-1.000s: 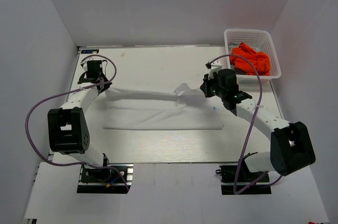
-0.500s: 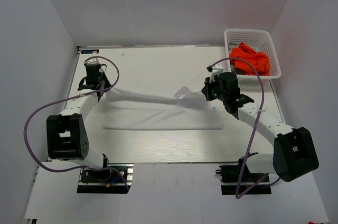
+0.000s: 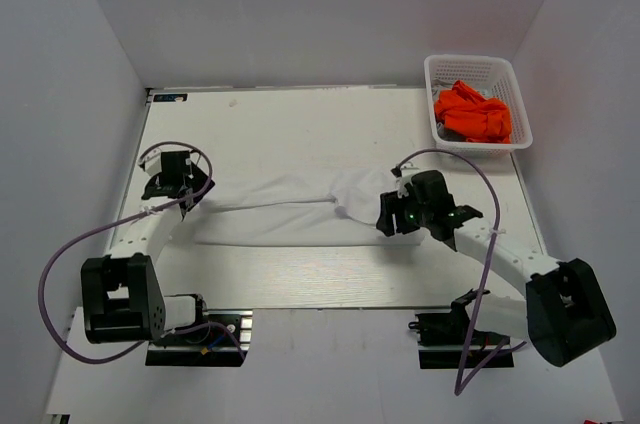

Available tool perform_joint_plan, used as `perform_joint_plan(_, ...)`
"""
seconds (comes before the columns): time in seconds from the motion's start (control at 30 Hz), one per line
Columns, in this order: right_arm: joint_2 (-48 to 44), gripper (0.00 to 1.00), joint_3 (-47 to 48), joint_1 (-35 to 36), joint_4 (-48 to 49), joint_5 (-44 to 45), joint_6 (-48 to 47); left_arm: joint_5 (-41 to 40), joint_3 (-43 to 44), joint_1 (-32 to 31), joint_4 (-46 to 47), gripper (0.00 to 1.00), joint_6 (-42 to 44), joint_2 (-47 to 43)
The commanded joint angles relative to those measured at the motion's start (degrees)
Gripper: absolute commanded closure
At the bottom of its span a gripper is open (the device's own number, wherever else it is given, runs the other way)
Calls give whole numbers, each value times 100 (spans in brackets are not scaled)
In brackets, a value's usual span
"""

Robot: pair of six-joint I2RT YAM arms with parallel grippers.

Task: Fold and stack the t-shirts
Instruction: Fold the other side of the tshirt into a rectangle, then rotate the tshirt 90 degrees

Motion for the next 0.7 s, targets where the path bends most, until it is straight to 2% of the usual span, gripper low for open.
perform_joint_plan(0.0,-445,30,-106,44,-658,-273,383,-884,202,86,-1148,0,-1133,-429)
perform_joint_plan(0.03,-681,15,-107,44,-659,-377,392,-886,308,86,-1300,0,-1300,-543)
perform_joint_plan(0.07,-718,10,-54,61,-615,-396,427,-886,518,86,-1397,0,-1467,-544)
perform_joint_plan(0.17,-833,10,77,44,-221,-545,436,-536,730,7,-1118,0,-1293,-597)
perform_joint_plan(0.3,-517,10,244,35,360,-249,1102,1305,784,-46,-169,0,-758,-125)
perform_joint_plan(0.4,123,10,516,18,413,-27,1909,1968,845,-99,149,0,-695,386)
perform_joint_plan(0.53,941,10,666,0,405,-238,2316,2111,916,-326,202,0,-572,1151)
perform_joint_plan(0.67,1697,10,1026,-61,1,155,2370,1691,688,-555,-113,0,-572,1678)
